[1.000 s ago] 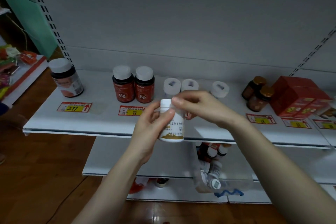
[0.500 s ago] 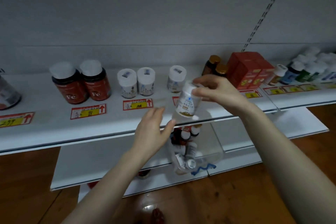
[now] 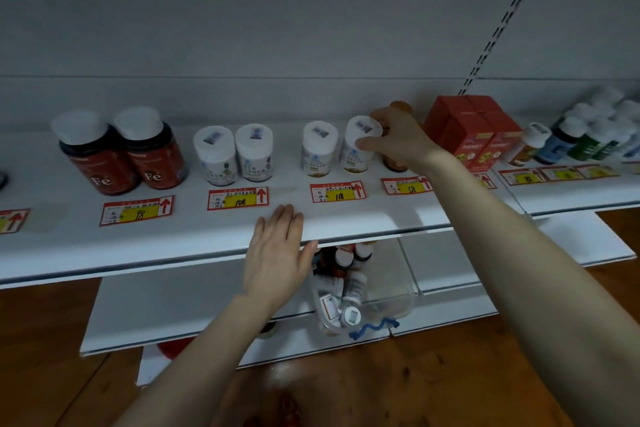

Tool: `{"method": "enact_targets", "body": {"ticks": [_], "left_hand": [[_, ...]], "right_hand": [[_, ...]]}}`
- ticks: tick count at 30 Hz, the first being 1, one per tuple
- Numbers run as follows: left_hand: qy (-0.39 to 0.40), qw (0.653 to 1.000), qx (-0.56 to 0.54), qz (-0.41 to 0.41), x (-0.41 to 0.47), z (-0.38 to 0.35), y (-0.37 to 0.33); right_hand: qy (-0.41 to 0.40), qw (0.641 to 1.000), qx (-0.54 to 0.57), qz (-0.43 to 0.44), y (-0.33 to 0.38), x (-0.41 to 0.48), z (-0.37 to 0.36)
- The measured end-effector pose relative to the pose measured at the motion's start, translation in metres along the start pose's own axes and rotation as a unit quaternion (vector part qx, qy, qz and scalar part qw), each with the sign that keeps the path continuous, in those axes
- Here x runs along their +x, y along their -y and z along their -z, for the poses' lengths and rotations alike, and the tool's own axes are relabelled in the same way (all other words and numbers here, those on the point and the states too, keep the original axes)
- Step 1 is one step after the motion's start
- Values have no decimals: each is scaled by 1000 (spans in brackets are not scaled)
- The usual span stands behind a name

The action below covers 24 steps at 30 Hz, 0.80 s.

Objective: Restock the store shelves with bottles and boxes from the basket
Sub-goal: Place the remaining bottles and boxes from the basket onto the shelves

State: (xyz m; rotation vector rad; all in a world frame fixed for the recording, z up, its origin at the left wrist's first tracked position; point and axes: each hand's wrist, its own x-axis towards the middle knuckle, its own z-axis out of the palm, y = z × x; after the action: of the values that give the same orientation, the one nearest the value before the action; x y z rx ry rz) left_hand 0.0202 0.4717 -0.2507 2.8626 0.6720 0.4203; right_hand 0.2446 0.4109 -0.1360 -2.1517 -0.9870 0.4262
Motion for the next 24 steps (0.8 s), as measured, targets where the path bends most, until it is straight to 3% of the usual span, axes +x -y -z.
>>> {"method": "enact_targets", "body": {"ticks": [13,24], "left_hand": [[-12,1000,21,2,-1,-4,0],[-29,999,31,-2,-1,-9,2]], "right_hand": [[60,998,20,-8,-11,19,-12],[82,996,-28,-15,-16,18,-12]]}}
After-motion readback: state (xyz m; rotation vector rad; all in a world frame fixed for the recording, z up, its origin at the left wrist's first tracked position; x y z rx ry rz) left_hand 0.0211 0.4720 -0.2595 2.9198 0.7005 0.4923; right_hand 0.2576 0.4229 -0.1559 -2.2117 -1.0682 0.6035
